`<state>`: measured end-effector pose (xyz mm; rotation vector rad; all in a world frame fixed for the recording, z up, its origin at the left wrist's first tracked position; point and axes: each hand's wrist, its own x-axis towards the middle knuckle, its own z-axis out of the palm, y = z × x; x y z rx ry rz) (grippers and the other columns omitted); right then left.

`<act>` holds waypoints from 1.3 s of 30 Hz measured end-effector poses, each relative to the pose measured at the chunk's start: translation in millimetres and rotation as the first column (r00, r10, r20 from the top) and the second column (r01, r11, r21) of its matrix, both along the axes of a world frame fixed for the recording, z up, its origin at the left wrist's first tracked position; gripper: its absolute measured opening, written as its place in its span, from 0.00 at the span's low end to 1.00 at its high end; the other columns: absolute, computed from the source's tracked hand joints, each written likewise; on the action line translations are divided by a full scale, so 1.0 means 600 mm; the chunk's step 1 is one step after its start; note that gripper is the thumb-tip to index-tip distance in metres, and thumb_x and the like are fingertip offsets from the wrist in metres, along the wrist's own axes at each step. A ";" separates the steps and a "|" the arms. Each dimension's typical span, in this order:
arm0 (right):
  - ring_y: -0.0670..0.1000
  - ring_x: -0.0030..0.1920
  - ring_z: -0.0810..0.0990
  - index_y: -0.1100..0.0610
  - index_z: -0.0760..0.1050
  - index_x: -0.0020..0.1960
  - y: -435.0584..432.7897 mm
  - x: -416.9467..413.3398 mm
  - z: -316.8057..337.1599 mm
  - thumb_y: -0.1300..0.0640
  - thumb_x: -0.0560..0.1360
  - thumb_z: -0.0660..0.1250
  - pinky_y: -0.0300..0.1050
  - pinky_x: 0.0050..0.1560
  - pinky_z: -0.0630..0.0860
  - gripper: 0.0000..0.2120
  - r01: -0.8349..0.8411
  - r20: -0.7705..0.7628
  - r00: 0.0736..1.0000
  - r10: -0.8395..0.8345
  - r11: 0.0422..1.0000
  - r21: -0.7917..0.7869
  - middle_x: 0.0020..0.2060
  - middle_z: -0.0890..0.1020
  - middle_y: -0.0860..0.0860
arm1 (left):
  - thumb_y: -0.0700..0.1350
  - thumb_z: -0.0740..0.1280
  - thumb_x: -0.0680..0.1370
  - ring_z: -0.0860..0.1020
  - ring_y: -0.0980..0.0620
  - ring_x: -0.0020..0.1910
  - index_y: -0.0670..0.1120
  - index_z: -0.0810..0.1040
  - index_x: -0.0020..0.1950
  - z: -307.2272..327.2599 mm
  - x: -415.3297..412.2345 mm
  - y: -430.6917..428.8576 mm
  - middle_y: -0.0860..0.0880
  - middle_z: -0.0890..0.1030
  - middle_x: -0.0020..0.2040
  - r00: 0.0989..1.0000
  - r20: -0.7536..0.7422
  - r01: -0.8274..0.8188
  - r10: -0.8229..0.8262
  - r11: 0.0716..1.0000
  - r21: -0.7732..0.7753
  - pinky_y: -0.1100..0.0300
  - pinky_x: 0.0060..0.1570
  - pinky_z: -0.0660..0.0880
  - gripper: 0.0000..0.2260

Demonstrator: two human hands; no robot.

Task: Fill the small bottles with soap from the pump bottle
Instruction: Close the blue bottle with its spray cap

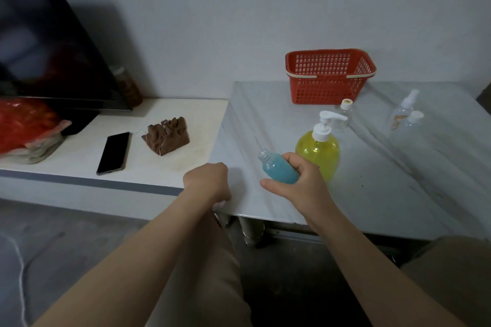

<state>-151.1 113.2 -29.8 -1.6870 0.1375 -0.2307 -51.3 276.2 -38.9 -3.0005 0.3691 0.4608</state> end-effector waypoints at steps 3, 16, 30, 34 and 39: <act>0.38 0.31 0.71 0.53 0.76 0.42 -0.002 -0.002 -0.002 0.62 0.64 0.78 0.30 0.33 0.68 0.13 0.017 -0.009 1.000 -0.017 1.000 0.012 0.33 0.75 0.44 | 0.50 0.69 0.69 0.78 0.48 0.46 0.48 0.76 0.48 0.020 0.001 -0.009 0.50 0.79 0.45 0.997 0.071 -0.010 0.021 0.988 -0.154 0.58 0.41 0.74 0.11; 0.41 0.34 0.75 0.50 0.77 0.46 -0.046 -0.020 0.020 0.56 0.67 0.75 0.37 0.38 0.76 0.10 0.171 -0.037 0.985 -0.168 0.973 0.157 0.36 0.78 0.46 | 0.40 0.69 0.71 0.80 0.49 0.41 0.46 0.77 0.42 0.158 -0.030 -0.097 0.45 0.82 0.42 0.996 0.051 0.036 0.070 0.202 -0.979 0.53 0.46 0.77 0.03; 0.45 0.39 0.78 0.52 0.79 0.49 -0.100 -0.054 0.035 0.57 0.67 0.74 0.40 0.40 0.78 0.11 0.166 0.026 0.984 -0.174 0.967 0.195 0.41 0.81 0.52 | 0.34 0.68 0.73 0.79 0.41 0.44 0.46 0.78 0.47 0.174 -0.090 -0.165 0.39 0.80 0.45 0.979 0.064 0.082 -0.195 0.086 -0.993 0.52 0.49 0.78 0.07; 0.44 0.39 0.77 0.53 0.78 0.50 -0.119 -0.058 0.034 0.52 0.65 0.76 0.37 0.38 0.75 0.15 0.179 0.051 0.980 -0.191 0.968 0.173 0.40 0.80 0.50 | 0.34 0.69 0.73 0.78 0.36 0.46 0.46 0.77 0.52 0.176 -0.091 -0.184 0.38 0.79 0.48 0.974 0.088 0.111 -0.211 0.101 -0.989 0.46 0.50 0.77 0.10; 0.43 0.38 0.78 0.53 0.79 0.49 -0.155 -0.057 0.044 0.53 0.64 0.77 0.38 0.38 0.75 0.15 0.206 0.098 0.970 -0.223 0.966 0.159 0.38 0.81 0.47 | 0.33 0.70 0.72 0.80 0.41 0.42 0.43 0.78 0.48 0.190 -0.090 -0.213 0.41 0.81 0.45 0.955 0.126 0.173 -0.267 0.159 -0.972 0.48 0.47 0.78 0.08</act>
